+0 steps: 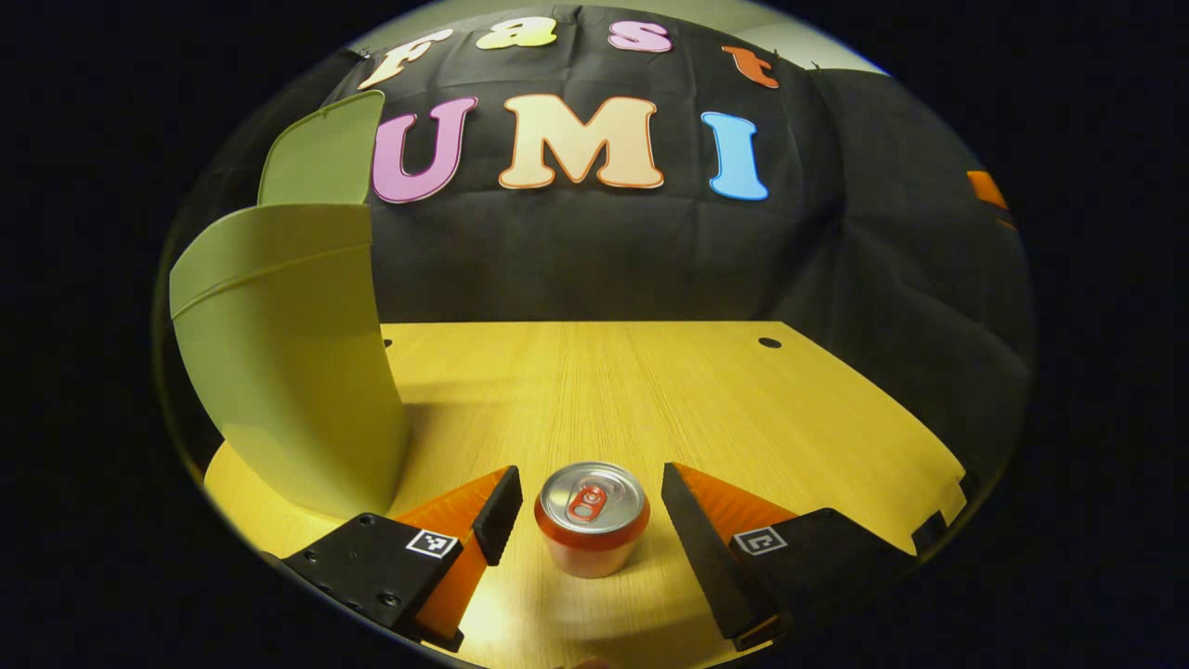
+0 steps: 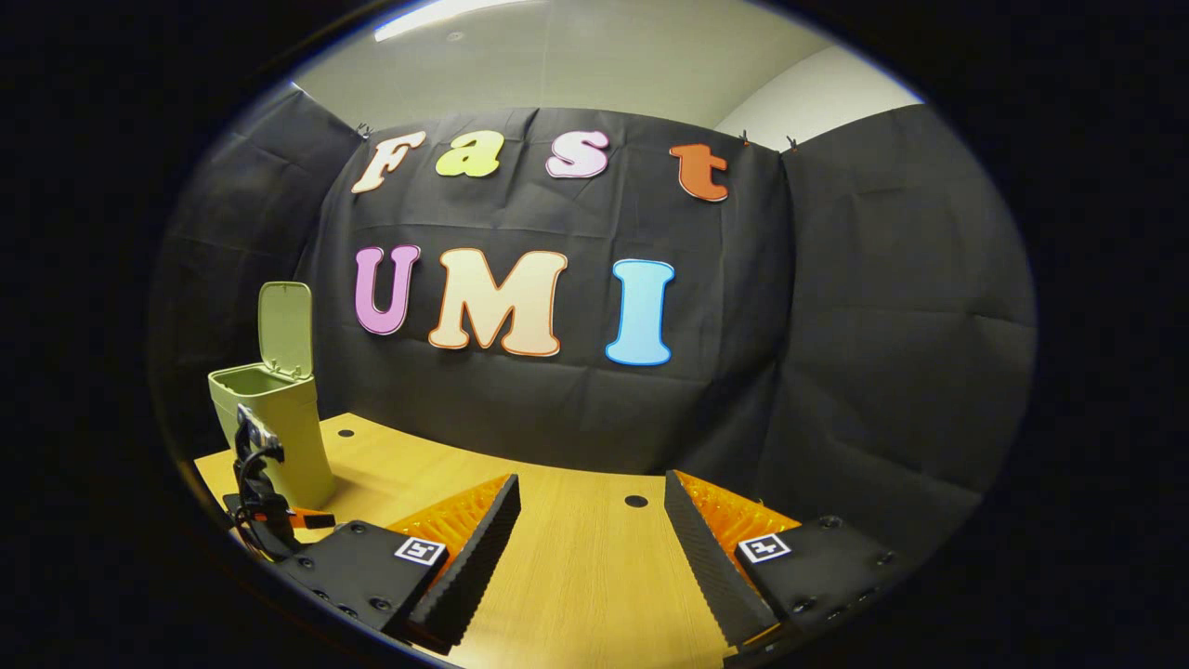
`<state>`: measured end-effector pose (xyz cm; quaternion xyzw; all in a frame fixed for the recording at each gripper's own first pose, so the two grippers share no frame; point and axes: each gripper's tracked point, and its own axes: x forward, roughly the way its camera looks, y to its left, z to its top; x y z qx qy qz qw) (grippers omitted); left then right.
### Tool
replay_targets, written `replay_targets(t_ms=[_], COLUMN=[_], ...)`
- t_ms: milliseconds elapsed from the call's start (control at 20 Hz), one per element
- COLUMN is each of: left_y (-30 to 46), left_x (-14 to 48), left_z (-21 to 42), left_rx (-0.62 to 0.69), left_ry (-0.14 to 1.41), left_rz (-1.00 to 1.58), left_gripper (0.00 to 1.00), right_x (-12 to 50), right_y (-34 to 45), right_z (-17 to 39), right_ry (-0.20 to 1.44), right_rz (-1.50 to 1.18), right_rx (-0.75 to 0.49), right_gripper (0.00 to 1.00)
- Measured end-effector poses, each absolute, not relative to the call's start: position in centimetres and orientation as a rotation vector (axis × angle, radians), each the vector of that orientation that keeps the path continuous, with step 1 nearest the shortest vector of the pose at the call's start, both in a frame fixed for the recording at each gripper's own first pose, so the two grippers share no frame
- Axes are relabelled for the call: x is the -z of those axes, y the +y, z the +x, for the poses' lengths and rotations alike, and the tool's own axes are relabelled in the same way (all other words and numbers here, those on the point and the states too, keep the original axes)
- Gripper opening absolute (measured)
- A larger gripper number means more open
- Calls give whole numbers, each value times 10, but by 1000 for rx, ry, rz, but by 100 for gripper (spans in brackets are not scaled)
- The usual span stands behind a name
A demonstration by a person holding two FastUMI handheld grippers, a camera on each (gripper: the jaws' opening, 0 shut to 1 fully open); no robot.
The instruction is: Press the lid of the desktop garbage bin to open it, pick up the crumpled paper on the desktop and throw it into the bin, then pick up the pop can on the desktop and drop it into the bin, and finally close the garbage bin lid.
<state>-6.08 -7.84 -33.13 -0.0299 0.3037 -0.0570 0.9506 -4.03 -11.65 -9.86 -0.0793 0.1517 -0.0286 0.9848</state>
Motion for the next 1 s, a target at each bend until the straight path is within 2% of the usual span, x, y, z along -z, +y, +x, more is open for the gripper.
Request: replay_targets(t_ms=[350, 500, 550, 1000], left_y=[-81, -74, -73, -59], left_x=[357, 351, 346, 228], left_z=[-71, -64, -62, 5], left_rx=[126, 111, 115, 142], left_ry=[657, 637, 632, 416], left_rz=[-60, -66, -69, -43], left_gripper=[92, 78, 78, 78], right_x=[101, 96, 96, 100], right_y=[-108, -97, -95, -73], right_z=[-49, -48, -48, -43], right_ry=[325, 311, 307, 274], right_rz=[-210, -225, -224, -143], right_rx=[41, 22, 15, -3], right_gripper=[98, 98, 98, 98])
